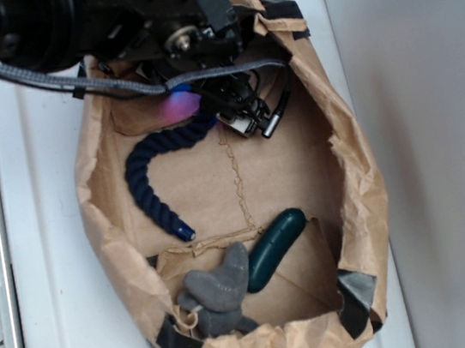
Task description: Grab the blue rope.
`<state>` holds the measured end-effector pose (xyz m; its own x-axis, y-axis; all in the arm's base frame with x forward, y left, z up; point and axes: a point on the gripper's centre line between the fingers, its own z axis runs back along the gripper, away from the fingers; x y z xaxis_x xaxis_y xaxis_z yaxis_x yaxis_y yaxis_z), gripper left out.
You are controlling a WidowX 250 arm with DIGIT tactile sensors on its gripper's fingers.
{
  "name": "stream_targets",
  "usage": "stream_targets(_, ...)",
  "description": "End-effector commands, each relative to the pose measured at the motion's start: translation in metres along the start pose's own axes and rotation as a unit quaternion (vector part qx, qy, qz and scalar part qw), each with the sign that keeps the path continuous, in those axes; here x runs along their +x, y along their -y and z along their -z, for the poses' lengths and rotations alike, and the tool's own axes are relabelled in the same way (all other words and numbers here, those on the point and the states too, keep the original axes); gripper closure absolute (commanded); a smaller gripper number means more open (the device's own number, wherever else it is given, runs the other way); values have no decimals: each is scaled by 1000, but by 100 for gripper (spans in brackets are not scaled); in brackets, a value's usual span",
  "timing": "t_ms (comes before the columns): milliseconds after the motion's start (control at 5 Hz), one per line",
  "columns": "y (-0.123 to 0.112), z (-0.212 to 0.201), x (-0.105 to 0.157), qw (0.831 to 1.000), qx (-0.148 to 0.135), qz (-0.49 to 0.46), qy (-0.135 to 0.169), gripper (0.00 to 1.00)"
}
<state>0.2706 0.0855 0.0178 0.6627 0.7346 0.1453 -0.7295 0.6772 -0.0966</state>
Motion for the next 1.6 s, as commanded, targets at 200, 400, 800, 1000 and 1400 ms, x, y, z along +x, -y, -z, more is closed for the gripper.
stream_targets(200,11,9,-3,1000,-7,4,29,100)
stream_targets(400,11,7,-2,1000,-7,4,29,100)
stream_targets(800,13,-3,-2,1000,-5,9,19,100)
stream_targets(1000,15,-30,-2,1000,-12,19,4,100)
stream_targets(1400,21,-108,-3,996,-57,68,-33,100)
